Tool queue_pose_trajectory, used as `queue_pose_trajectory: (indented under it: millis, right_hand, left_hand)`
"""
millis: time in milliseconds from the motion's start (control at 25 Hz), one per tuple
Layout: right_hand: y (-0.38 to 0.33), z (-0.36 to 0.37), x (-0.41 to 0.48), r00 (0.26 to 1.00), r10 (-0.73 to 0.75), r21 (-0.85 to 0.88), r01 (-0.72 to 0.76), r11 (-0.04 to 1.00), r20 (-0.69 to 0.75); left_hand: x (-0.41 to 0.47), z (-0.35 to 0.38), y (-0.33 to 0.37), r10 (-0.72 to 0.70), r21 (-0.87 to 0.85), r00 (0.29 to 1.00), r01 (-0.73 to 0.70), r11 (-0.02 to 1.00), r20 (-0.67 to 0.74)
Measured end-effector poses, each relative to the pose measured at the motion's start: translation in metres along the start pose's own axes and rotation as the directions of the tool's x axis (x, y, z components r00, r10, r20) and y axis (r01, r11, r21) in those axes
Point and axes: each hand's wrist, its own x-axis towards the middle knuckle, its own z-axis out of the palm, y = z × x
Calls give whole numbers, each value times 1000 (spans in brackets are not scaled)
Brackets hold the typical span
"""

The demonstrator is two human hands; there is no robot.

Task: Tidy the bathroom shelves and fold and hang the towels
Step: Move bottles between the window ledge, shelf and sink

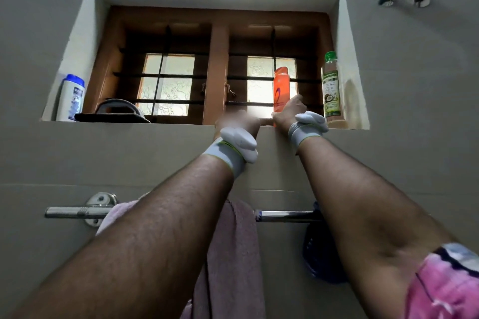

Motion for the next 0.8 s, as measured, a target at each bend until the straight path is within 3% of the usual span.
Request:
queue_pose_trajectory:
  millis: [200, 280, 400, 520, 640, 720, 800]
  right_hand:
    - [-12, -24, -22, 997, -66, 327, 50, 944, 37]
    - [-20, -28, -35, 989, -112, 466, 54, 883, 98]
    - [-29, -39, -57, 934, -235, 665, -5, 747, 270]
    - [-38, -48, -75, 849, -340, 716, -62, 695, 404]
    - [-61, -38, -98, 797, -386, 765, -141, 628, 464]
    - [-81, -28, -116, 766, -428, 784, -155, 600, 479]
    - [-102, -17, -135, 732, -465, 774, -134, 619, 499]
  left_hand:
    - [-4, 5, -15, 52, -122, 996, -42, 992, 73]
    - [-6, 3, -24, -15, -236, 995, 38, 971, 97]
    - [-10, -9, -36, -127, -652, 975, 216, 726, 182]
    - [-21, -18, -39, -227, -814, 961, 257, 521, 158]
    - [-34, -22, -44, -349, -873, 932, 245, 421, 93]
    - [-42, -26, -58, -486, -898, 874, 222, 379, 11]
    - [-55, -26, -82, -559, -873, 825, 212, 439, -80]
